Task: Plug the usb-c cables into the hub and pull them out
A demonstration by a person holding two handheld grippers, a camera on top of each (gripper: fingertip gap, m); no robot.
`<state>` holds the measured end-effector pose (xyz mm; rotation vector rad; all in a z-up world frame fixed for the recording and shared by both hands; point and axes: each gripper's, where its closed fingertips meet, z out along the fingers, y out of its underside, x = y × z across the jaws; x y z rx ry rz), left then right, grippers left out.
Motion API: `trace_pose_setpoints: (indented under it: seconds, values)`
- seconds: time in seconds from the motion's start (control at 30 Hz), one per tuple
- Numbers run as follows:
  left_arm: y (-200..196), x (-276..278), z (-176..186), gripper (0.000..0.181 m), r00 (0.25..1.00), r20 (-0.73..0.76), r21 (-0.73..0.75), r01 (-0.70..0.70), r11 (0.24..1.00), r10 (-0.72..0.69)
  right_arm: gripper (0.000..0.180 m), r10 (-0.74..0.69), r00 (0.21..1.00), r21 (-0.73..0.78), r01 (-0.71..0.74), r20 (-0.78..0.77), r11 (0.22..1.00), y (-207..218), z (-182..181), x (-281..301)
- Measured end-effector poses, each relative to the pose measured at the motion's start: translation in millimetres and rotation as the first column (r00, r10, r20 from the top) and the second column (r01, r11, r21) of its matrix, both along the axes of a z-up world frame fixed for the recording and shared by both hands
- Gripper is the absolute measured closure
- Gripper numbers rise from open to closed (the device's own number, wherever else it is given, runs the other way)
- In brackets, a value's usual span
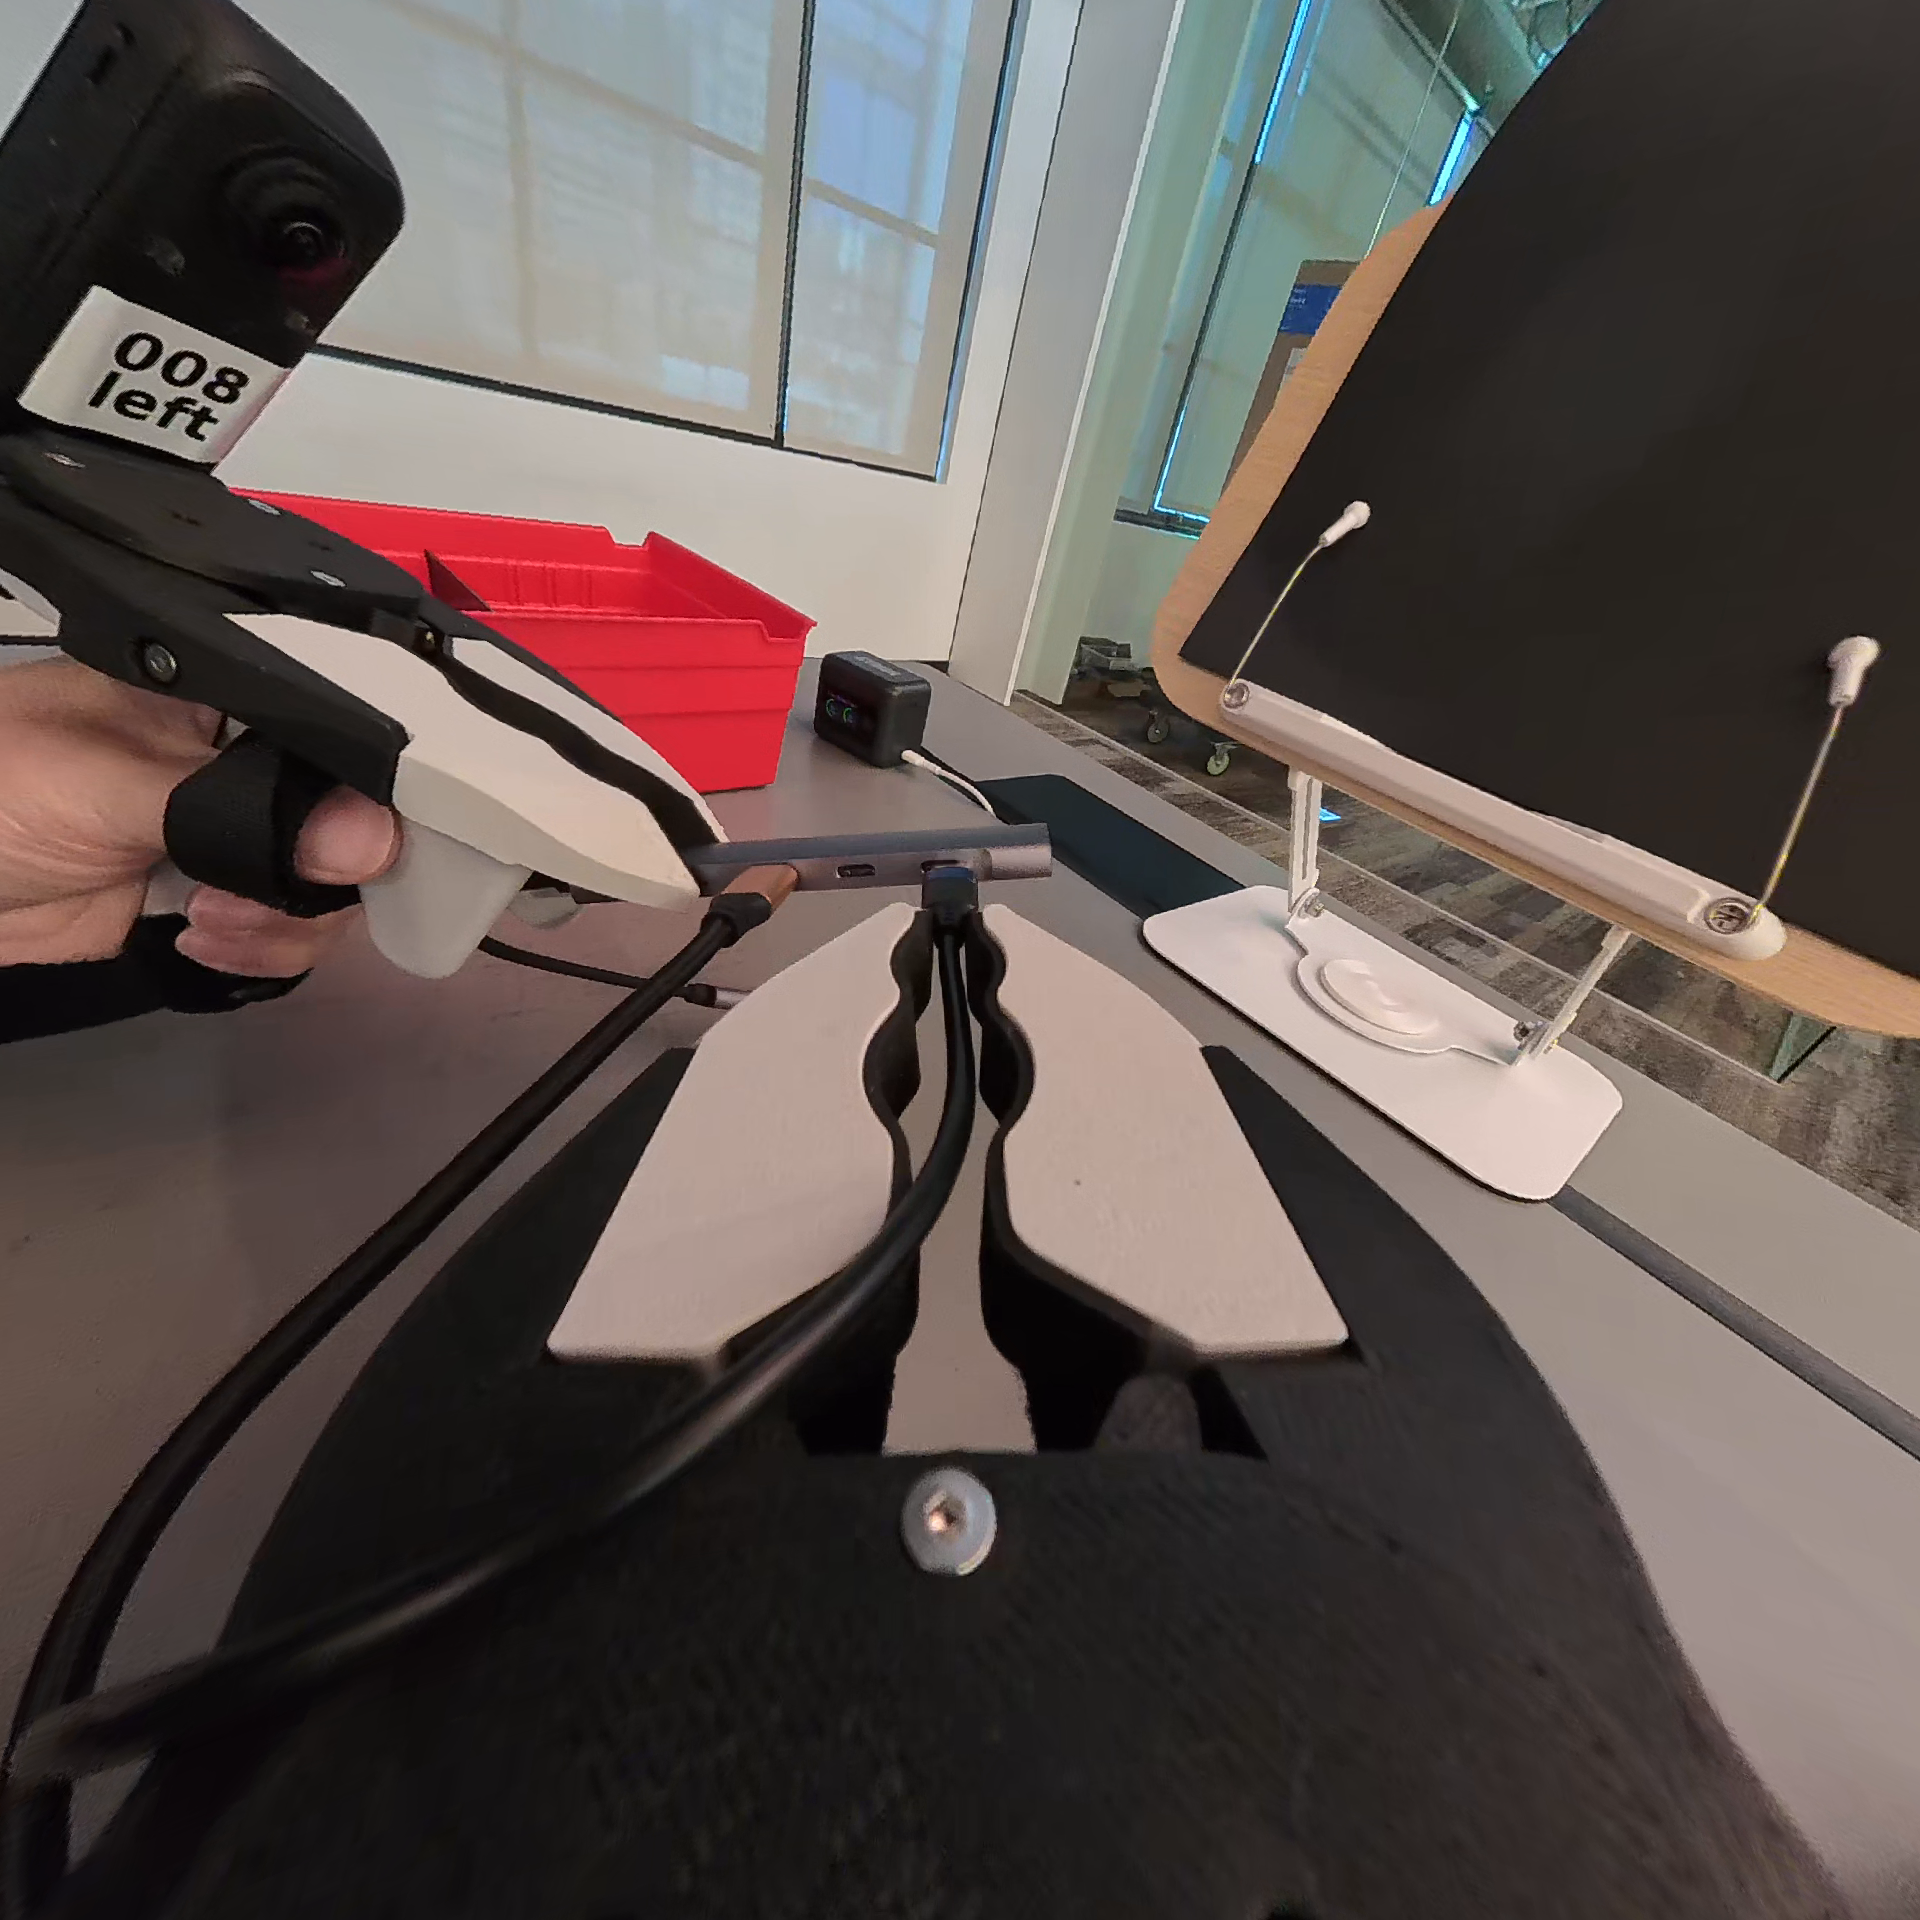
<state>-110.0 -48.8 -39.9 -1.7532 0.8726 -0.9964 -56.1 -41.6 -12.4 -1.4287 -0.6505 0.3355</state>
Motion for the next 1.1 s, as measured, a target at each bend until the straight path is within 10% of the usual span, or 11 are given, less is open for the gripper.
trace_pose_setpoints:
  seconds: [1.1]
  values:
    - [-14, 8, 0, 0.157, 0.990, -0.125, 0.278, 0.090, 0.956, -0.057, 0.173, 0.076, 0.997, 0.180, -0.080, 0.029, 0.980, -22, 23, -9]
